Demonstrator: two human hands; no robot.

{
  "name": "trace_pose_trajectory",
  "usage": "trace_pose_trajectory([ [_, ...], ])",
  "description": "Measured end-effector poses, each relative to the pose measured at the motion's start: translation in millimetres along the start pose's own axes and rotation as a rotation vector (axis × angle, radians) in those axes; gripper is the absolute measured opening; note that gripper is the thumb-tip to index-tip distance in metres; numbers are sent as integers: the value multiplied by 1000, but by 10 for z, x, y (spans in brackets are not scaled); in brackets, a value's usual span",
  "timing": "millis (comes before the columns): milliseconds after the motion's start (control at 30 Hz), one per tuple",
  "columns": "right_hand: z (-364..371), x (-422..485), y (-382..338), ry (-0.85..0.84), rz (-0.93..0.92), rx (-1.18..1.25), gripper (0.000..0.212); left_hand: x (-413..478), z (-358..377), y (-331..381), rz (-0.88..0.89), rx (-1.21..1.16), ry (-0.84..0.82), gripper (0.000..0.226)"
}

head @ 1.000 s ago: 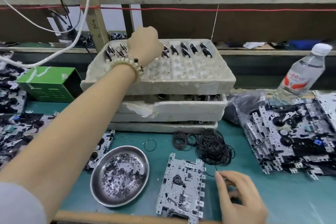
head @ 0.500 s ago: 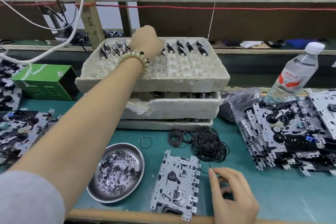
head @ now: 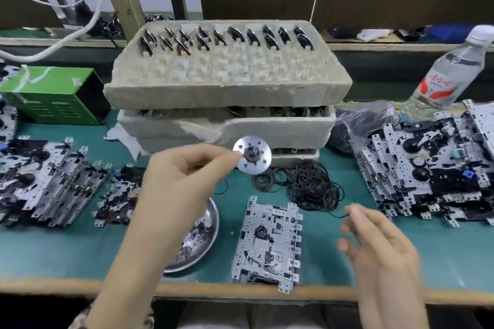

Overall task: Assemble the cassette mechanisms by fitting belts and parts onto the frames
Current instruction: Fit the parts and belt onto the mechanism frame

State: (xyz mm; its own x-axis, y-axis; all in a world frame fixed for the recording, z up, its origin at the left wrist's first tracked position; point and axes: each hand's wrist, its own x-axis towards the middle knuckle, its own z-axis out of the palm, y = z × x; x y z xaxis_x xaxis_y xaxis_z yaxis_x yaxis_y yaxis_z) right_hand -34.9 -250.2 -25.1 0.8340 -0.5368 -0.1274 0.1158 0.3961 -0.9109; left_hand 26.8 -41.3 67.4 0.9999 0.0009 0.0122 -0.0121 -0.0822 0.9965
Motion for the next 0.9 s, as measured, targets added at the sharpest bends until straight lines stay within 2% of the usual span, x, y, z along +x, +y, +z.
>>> trace_pose_trajectory([
  [100, 176, -107, -248, -220, 86, 66, 32, -217, 24, -254, -161, -117, -4, 17],
  [167, 297, -186, -327, -319, 83, 23, 45, -297, 55, -333, -194, -151, -32, 27],
  [267, 439, -280, -337, -399, 28, -94, 37, -370, 65, -400, -216, -171, -51, 37],
  [467, 538, -332, -220, -346, -146, -280, 15, -429, 29, -452, -202, -193, -100, 36],
  [567, 482, -318, -172, -271, -249, -406, 14, -436, 7, -462, -189, -209, -122, 34],
  [667, 443, -301, -163, -229, -264, -452, 15, -431, -13, -488, -196, -244, -137, 30],
  [800, 422, -274, -200, -227, -140, -384, 20, -399, -23, -560, -215, -304, -194, 22],
  [867, 374, -224, -207, -312, 37, -287, 23, -395, -8, -619, -192, -329, -232, 14],
  [900, 356, -204, -201, -380, 168, -164, 25, -401, 3, -649, -167, -334, -253, 12],
])
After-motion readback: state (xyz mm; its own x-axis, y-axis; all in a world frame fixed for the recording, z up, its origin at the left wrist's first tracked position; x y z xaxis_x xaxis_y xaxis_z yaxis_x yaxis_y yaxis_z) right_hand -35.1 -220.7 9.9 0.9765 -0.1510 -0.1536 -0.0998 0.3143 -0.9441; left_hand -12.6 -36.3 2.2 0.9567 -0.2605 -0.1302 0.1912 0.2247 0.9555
